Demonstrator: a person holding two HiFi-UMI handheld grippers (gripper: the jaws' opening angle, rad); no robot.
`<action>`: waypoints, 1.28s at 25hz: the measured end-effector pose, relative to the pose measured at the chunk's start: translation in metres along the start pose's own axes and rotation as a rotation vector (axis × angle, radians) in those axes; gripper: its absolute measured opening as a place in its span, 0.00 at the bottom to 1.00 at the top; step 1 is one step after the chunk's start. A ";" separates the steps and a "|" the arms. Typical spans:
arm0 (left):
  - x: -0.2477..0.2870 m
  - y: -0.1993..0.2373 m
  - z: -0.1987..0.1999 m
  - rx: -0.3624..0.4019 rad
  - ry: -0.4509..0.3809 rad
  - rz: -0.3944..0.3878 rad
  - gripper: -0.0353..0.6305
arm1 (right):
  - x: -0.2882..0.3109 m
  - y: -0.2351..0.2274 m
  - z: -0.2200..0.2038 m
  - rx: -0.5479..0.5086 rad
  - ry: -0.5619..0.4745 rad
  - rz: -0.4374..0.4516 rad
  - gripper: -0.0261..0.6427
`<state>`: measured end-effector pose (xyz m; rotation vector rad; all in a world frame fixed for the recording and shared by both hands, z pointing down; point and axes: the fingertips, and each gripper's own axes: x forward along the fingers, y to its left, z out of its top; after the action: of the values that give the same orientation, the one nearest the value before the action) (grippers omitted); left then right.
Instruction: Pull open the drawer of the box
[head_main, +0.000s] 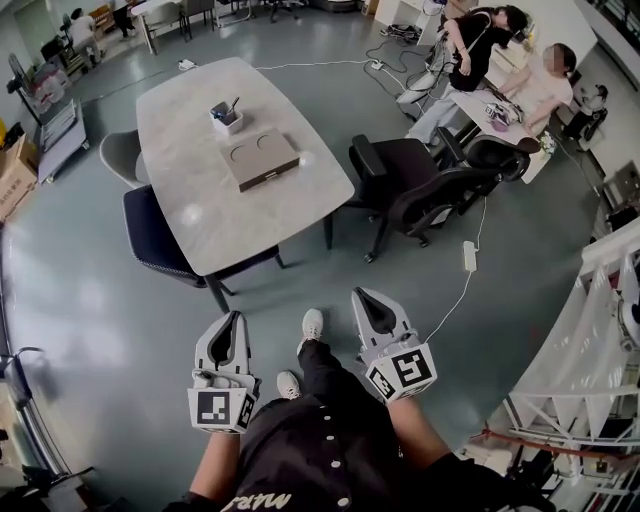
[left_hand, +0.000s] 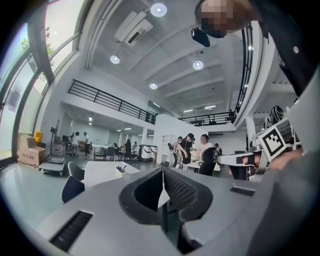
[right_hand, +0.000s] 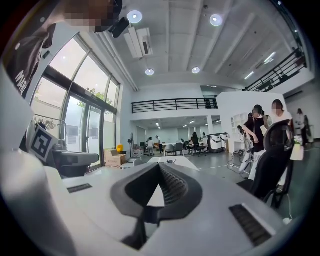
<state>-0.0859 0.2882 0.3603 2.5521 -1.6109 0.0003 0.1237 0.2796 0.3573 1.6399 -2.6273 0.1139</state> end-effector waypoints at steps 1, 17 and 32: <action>0.008 0.003 -0.001 -0.001 0.002 0.002 0.08 | 0.008 -0.004 -0.001 0.003 0.000 0.004 0.03; 0.187 0.076 0.018 0.008 0.003 0.128 0.08 | 0.200 -0.113 0.013 0.009 0.005 0.118 0.03; 0.252 0.099 0.054 0.060 -0.024 0.243 0.08 | 0.291 -0.153 0.035 0.061 -0.010 0.234 0.03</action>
<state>-0.0698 0.0133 0.3334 2.3889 -1.9472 0.0412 0.1337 -0.0509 0.3501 1.3438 -2.8403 0.1953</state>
